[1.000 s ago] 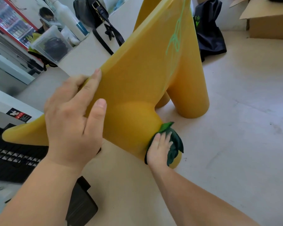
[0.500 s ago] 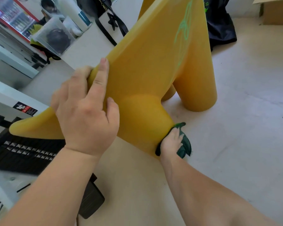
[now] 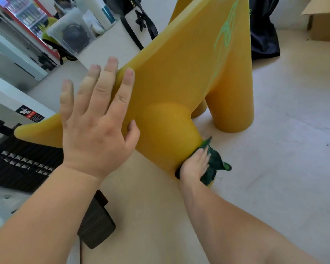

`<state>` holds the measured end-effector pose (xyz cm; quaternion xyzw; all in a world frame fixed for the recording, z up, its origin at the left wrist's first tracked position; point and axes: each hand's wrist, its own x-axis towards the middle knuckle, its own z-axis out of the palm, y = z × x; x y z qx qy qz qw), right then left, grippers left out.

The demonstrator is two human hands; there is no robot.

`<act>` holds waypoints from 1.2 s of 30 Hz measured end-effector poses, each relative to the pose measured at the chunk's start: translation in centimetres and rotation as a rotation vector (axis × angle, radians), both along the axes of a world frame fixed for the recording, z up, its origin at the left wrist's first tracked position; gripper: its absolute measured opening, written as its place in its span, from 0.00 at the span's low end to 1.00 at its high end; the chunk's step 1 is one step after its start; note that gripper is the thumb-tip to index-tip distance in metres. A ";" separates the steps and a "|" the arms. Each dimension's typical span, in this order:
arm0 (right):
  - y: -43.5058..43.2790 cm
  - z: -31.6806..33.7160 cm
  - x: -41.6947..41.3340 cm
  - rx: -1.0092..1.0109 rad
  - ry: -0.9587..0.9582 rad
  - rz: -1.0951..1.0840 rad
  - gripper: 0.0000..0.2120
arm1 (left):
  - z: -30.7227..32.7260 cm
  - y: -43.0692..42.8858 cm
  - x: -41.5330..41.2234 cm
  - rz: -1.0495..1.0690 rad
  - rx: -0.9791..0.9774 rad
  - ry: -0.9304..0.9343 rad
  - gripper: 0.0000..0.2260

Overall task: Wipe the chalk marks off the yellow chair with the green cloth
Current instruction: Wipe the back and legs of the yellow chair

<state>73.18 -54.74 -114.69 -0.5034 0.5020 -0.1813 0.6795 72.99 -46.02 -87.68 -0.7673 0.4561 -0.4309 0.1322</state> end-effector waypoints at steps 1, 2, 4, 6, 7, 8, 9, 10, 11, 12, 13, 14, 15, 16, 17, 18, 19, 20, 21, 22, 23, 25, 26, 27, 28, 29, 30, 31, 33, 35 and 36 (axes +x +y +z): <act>0.1 -1.9 -0.2 0.085 -0.012 0.067 0.32 | -0.3 0.8 0.1 0.013 -0.017 -0.009 0.35; 0.6 -2.7 -0.5 0.161 -0.053 0.084 0.39 | -0.7 1.8 0.2 0.028 -0.046 -0.012 0.35; 2.2 -2.6 -0.8 0.180 -0.099 0.057 0.41 | -2.0 3.9 0.5 0.053 -0.102 -0.017 0.36; 4.3 -0.3 -1.5 -0.022 -0.101 0.048 0.32 | -3.8 5.9 0.9 0.069 -0.147 -0.027 0.36; 5.2 0.9 -2.1 -0.191 -0.121 0.087 0.33 | -4.5 6.7 1.2 0.075 -0.174 -0.027 0.35; 5.8 1.7 -2.5 -0.371 -0.146 0.130 0.34 | -5.0 7.3 1.5 0.083 -0.208 -0.025 0.35; 5.8 2.2 -2.6 -0.511 -0.177 0.154 0.34 | -5.5 7.7 1.7 0.097 -0.253 -0.019 0.34; 4.9 2.4 -2.4 -0.610 -0.202 0.158 0.34 | -5.8 7.9 1.9 0.113 -0.300 -0.009 0.34; 3.7 2.5 -2.0 -0.697 -0.228 0.150 0.33 | -6.0 8.0 2.0 0.129 -0.343 0.000 0.34; 2.2 2.5 -1.7 -0.762 -0.254 0.141 0.32 | -6.2 7.9 1.9 0.141 -0.380 0.008 0.34; 0.7 2.4 -1.4 -0.786 -0.284 0.135 0.30 | -6.5 7.8 1.8 0.147 -0.408 0.015 0.34; -0.4 2.0 -1.1 -0.755 -0.317 0.126 0.30 | -6.9 7.6 1.6 0.147 -0.427 0.026 0.34; -0.9 1.1 -1.0 -0.668 -0.336 0.113 0.32 | -7.2 7.5 1.5 0.140 -0.437 0.041 0.33; -0.8 0.1 -0.9 -0.556 -0.316 0.100 0.38 | -7.7 7.6 1.4 0.131 -0.440 0.058 0.33; -0.1 -1.1 -1.0 -0.466 -0.274 0.103 0.44 | -8.1 7.9 1.3 0.124 -0.438 0.077 0.33; 0.9 -2.3 -1.4 -0.423 -0.230 0.132 0.48 | -8.6 8.3 1.4 0.119 -0.428 0.099 0.34; 2.2 -3.4 -2.0 -0.430 -0.187 0.182 0.49 | -9.2 8.8 1.5 0.118 -0.412 0.123 0.35; 3.6 -4.2 -2.9 -0.486 -0.151 0.248 0.48 | -9.6 9.3 1.7 0.120 -0.396 0.147 0.36; 4.7 -5.0 -4.0 -0.590 -0.121 0.330 0.46 | -10.1 9.9 1.9 0.127 -0.386 0.168 0.37; 5.6 -5.6 -5.0 -0.741 -0.085 0.418 0.41 | -10.5 10.4 2.2 0.135 -0.383 0.182 0.38; 6.2 -6.0 -6.0 -0.916 -0.046 0.489 0.36 | -10.8 10.8 2.5 0.140 -0.380 0.192 0.39; 6.1 -5.9 -6.9 -1.176 0.027 0.541 0.31 | -11.2 11.2 3.1 0.136 -0.370 0.211 0.38; 5.6 -5.1 -6.8 -1.257 0.070 0.538 0.30 | -11.3 11.2 3.4 0.126 -0.369 0.221 0.38; 4.8 -4.2 -6.2 -1.342 0.114 0.524 0.30 | -11.3 11.2 3.5 0.114 -0.371 0.228 0.37; 3.9 -3.0 -5.4 -1.444 0.139 0.494 0.29 | -11.2 11.2 3.5 0.100 -0.374 0.234 0.37; 2.9 -1.8 -4.4 -1.551 0.138 0.451 0.28 | -11.2 11.3 3.5 0.085 -0.375 0.242 0.37; 1.9 -0.7 -3.4 -1.648 0.120 0.408 0.27 | -11.1 11.4 3.5 0.069 -0.375 0.255 0.36; 1.0 0.1 -2.5 -1.725 0.103 0.362 0.27 | -11.0 11.5 3.5 0.056 -0.371 0.268 0.35; 0.0 -0.1 -1.7 -1.850 0.107 0.302 0.27 | -10.9 11.7 3.5 0.042 -0.358 0.290 0.35; -0.4 -2.6 -3.4 -1.994 0.159 0.459 0.29 | -10.8 11.9 3.5 0.039 -0.347 0.300 0.35; -0.7 -4.2 -4.8 -2.070 0.199 0.645 0.32 | -10.7 11.9 3.5 0.040 -0.345 0.301 0.35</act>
